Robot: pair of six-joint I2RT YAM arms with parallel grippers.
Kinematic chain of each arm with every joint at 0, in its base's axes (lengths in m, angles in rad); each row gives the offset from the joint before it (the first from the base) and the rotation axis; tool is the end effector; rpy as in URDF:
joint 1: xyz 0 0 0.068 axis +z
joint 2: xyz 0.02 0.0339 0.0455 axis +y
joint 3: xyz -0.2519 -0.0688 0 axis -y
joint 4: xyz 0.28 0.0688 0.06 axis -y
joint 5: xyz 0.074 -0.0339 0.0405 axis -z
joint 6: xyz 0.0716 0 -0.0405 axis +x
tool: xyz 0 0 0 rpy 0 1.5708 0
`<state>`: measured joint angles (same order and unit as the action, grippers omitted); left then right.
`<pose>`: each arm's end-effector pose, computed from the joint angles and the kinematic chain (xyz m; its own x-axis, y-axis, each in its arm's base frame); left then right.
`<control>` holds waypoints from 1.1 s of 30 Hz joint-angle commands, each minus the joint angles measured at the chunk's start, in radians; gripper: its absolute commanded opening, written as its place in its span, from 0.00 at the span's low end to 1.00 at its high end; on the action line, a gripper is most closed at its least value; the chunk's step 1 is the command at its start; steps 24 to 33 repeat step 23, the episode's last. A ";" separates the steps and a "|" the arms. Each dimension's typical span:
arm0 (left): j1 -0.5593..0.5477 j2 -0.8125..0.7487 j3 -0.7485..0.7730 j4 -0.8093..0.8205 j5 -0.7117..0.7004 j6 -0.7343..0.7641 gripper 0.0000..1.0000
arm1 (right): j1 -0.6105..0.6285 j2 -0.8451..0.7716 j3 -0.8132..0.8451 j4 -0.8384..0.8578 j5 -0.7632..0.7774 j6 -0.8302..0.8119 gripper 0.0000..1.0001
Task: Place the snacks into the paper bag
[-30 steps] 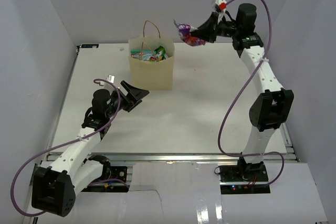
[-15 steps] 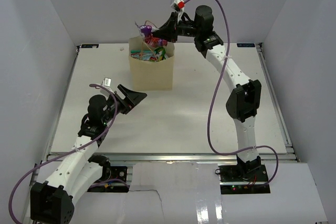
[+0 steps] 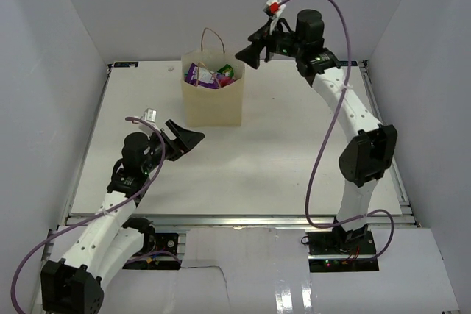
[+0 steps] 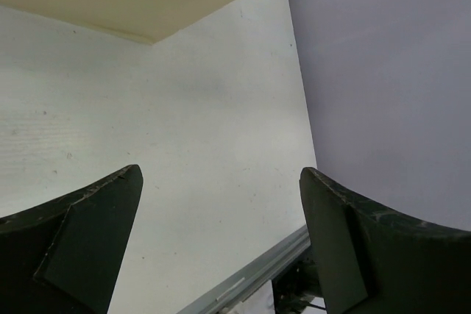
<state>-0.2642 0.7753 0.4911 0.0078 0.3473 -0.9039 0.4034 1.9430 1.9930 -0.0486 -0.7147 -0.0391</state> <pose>0.2462 -0.0918 0.2303 -0.6042 -0.6019 -0.5221 0.1404 0.5645 -0.8134 0.4565 0.2458 0.4223 0.0364 -0.0166 -0.9992 -0.8985 0.4371 -0.0400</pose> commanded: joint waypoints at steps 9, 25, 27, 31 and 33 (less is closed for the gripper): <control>-0.004 -0.126 0.142 -0.177 -0.186 0.404 0.98 | -0.374 -0.561 -0.714 -0.198 0.312 -0.160 0.90; -0.004 -0.151 0.196 -0.183 -0.180 0.470 0.98 | -0.391 -0.872 -0.976 -0.275 0.635 -0.248 0.90; -0.004 -0.151 0.196 -0.183 -0.180 0.470 0.98 | -0.391 -0.872 -0.976 -0.275 0.635 -0.248 0.90; -0.004 -0.151 0.196 -0.183 -0.180 0.470 0.98 | -0.391 -0.872 -0.976 -0.275 0.635 -0.248 0.90; -0.004 -0.151 0.196 -0.183 -0.180 0.470 0.98 | -0.391 -0.872 -0.976 -0.275 0.635 -0.248 0.90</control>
